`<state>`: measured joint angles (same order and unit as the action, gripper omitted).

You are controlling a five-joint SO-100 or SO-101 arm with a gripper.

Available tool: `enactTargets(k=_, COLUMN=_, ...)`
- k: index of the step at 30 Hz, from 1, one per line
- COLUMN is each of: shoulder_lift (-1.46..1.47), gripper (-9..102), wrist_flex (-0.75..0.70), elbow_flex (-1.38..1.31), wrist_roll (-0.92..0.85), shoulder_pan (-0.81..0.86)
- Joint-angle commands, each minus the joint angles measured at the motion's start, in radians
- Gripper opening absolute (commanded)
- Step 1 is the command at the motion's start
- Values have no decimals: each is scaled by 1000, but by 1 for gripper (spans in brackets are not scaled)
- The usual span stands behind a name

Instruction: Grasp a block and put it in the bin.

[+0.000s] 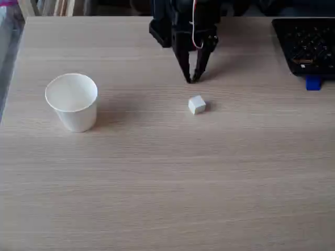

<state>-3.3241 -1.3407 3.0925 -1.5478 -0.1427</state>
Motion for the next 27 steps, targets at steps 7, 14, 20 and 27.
enactTargets(k=7, shoulder_lift=-8, gripper=0, wrist_flex=-6, elbow_flex=15, wrist_roll=-31, shoulder_pan=2)
enactTargets(k=14, shoulder_lift=-8, gripper=0, wrist_flex=-5, elbow_flex=15, wrist_roll=-26, shoulder_pan=5)
enactTargets(k=20, shoulder_lift=-8, gripper=0, wrist_flex=-5, elbow_flex=15, wrist_roll=-26, shoulder_pan=6)
enactTargets(k=27, shoulder_lift=-8, gripper=0, wrist_flex=-6, elbow_flex=15, wrist_roll=-49, shoulder_pan=5)
